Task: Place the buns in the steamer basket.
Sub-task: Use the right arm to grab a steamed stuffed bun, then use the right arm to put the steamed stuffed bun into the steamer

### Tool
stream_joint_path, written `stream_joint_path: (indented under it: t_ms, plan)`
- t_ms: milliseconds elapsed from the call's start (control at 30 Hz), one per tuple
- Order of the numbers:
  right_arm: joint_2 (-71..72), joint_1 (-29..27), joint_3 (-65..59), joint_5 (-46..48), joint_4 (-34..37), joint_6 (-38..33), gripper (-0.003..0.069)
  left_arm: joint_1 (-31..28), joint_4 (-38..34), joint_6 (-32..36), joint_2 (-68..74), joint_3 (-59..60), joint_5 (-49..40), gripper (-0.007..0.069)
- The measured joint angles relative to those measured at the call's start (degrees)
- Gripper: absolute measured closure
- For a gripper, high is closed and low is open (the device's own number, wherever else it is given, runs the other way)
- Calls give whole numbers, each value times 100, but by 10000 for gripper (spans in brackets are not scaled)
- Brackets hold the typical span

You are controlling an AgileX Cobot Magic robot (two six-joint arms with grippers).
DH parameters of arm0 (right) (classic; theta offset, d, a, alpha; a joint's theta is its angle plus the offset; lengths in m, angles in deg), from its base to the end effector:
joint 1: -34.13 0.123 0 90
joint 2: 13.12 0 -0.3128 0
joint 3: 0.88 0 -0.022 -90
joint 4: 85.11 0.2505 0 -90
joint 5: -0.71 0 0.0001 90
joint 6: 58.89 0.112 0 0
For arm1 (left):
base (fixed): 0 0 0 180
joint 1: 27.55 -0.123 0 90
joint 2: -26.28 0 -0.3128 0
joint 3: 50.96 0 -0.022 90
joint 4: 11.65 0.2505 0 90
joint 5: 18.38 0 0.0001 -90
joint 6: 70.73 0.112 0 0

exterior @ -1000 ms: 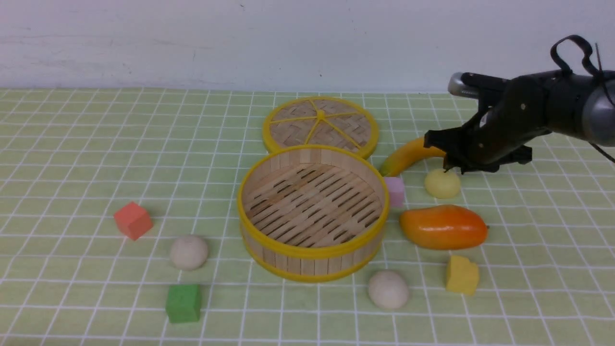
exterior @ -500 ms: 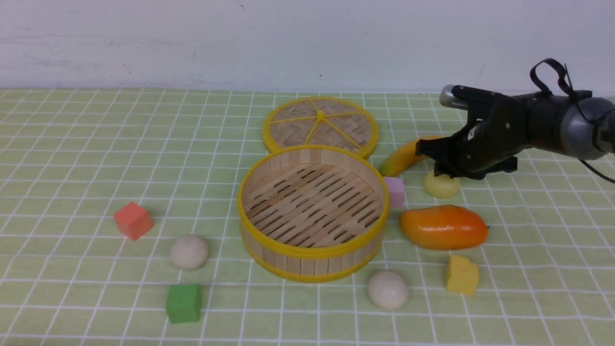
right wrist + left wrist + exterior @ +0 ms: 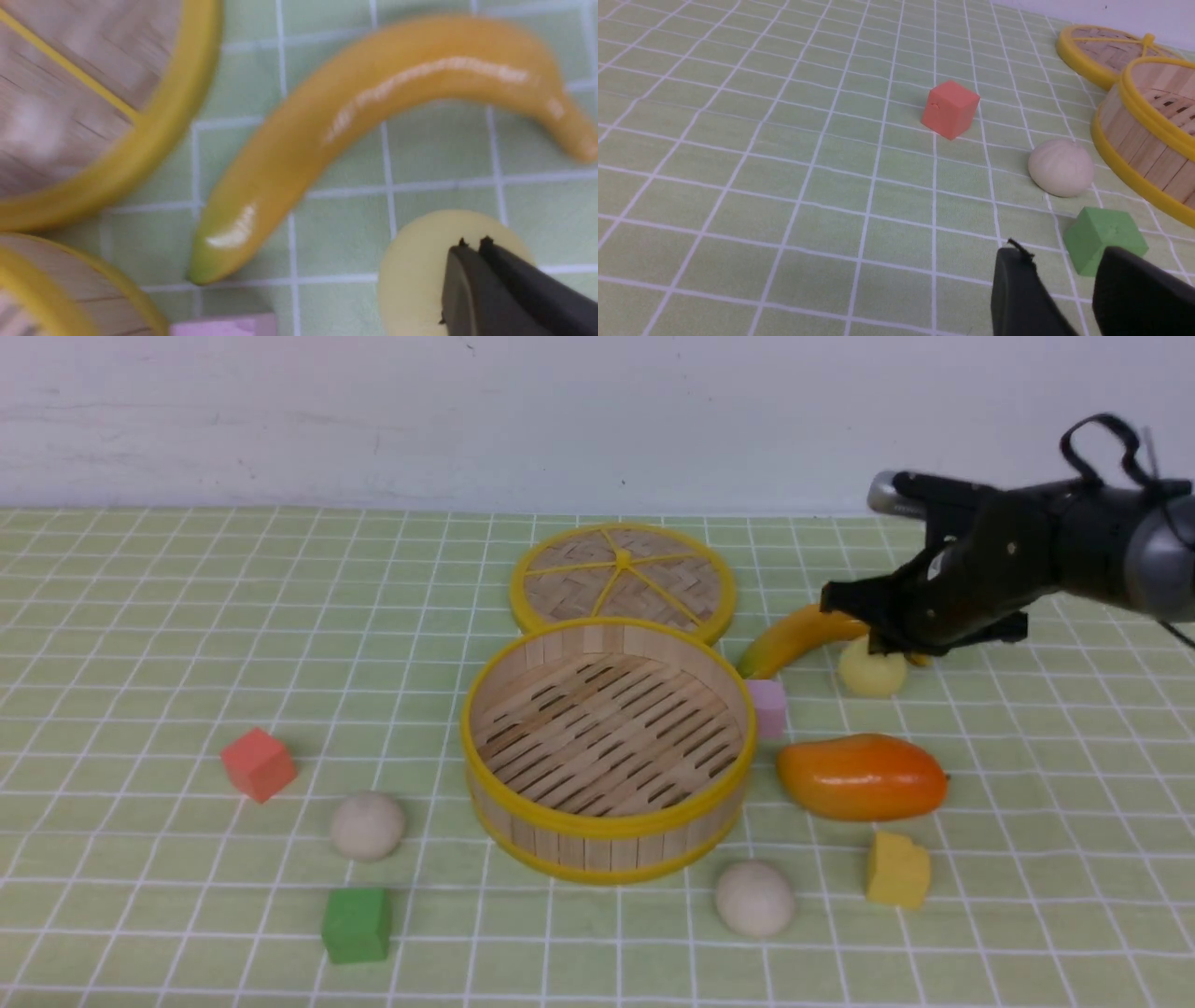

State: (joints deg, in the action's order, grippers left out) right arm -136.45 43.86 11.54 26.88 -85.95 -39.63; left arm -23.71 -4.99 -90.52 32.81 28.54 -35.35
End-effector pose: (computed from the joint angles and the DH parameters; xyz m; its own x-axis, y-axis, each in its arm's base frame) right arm 0.4830 0.0821 0.2334 -0.7367 0.1957 -0.6473 0.0729 0.9746 0.2117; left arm 0.0468 0.0007 0.1728 -0.2244 -0.2174 -0.9499 -0.0186 0.9756 -0.2189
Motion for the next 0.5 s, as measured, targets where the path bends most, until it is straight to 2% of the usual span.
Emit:
stream_joint_path:
  t_ms: [200, 500]
  plan:
    - [856, 152, 0, 111, 240, -126, 669, 0, 0, 0, 0, 0, 0, 386]
    - [866, 1280, 0, 543, 1146, -1211, 669, 0, 0, 0, 0, 0, 29, 386]
